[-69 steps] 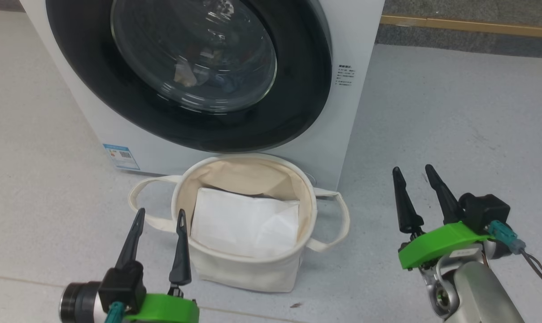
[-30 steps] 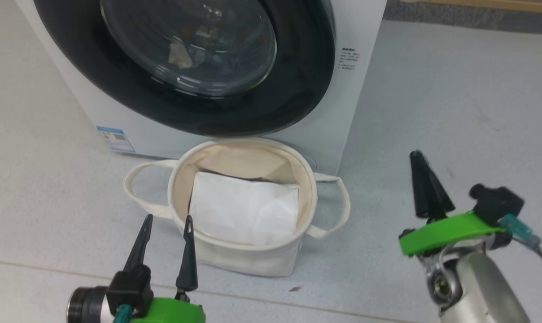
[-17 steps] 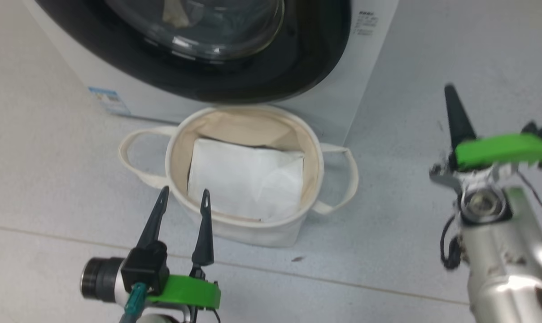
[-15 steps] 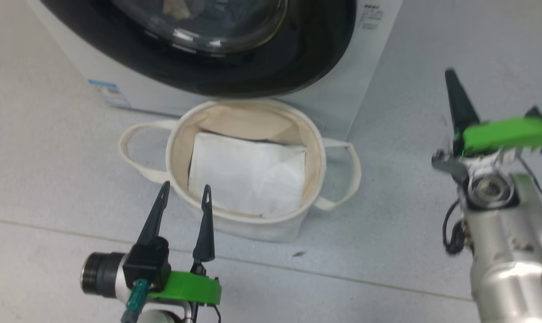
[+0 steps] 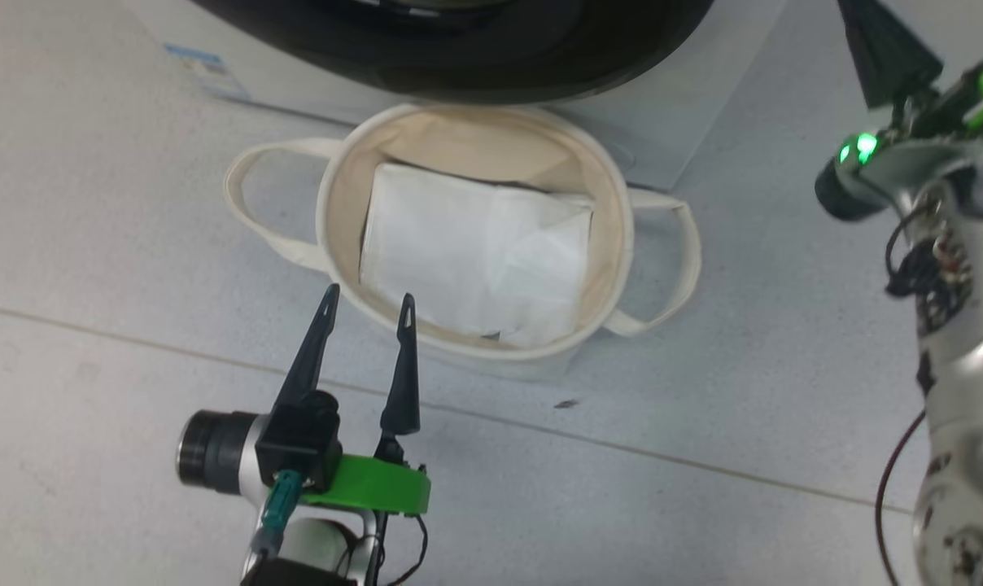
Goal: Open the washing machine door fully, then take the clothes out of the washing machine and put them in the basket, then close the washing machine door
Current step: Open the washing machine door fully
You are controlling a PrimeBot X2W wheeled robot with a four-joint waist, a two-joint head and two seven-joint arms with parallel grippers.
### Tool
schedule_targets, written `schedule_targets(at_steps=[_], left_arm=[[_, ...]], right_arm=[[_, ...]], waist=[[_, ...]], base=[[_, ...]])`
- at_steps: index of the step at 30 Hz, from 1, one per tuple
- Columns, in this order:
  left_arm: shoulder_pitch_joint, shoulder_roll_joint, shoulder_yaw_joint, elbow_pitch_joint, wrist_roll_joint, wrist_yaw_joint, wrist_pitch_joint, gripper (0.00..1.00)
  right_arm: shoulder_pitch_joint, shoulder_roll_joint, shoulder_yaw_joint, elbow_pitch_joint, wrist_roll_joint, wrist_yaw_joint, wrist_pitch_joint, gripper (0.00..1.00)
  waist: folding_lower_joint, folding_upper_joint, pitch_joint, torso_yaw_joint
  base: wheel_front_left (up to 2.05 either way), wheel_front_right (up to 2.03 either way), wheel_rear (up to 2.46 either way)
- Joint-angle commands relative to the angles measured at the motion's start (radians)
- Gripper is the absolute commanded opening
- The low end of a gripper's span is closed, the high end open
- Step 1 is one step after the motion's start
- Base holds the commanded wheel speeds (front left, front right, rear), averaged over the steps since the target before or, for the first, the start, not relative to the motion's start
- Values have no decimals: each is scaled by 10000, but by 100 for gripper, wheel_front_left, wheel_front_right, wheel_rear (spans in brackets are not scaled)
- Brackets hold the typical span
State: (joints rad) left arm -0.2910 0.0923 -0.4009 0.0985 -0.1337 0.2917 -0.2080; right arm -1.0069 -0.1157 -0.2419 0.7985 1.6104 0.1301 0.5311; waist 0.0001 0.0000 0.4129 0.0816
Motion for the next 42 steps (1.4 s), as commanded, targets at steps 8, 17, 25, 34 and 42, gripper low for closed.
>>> schedule_targets(at_steps=[8, 17, 25, 34, 42], left_arm=[[-507, -190, 26, 96, -144, 146, -360, 100], [-812, -366, -398, 488, -502, 247, -513, 100], [-954, -400, -571, 515, -592, 365, -534, 100], [-978, -414, -712, 431, -620, 377, -537, 100], [-968, -419, -860, 376, -788, 492, -537, 100]], right_arm=[[-1535, -488, 231, 1078, 186, 6, 739, 0], [-2459, -718, 483, 2037, 31, 6, 1067, 0], [-2806, -676, 641, 2352, -85, 6, 1213, 0], [-3024, -438, 556, 2726, 311, 6, 2105, 0], [-2557, -320, 824, 2920, 159, 6, 2613, 0]], waist=[[-1, 0, 559, 452], [-1, 0, 896, 970], [-1, 0, 1015, 1226], [-1, 0, 1173, 1378], [-1, 0, 964, 1501]], base=[[0, 0, 0], [0, 0, 0], [0, 0, 0], [0, 0, 0], [0, 0, 0]])
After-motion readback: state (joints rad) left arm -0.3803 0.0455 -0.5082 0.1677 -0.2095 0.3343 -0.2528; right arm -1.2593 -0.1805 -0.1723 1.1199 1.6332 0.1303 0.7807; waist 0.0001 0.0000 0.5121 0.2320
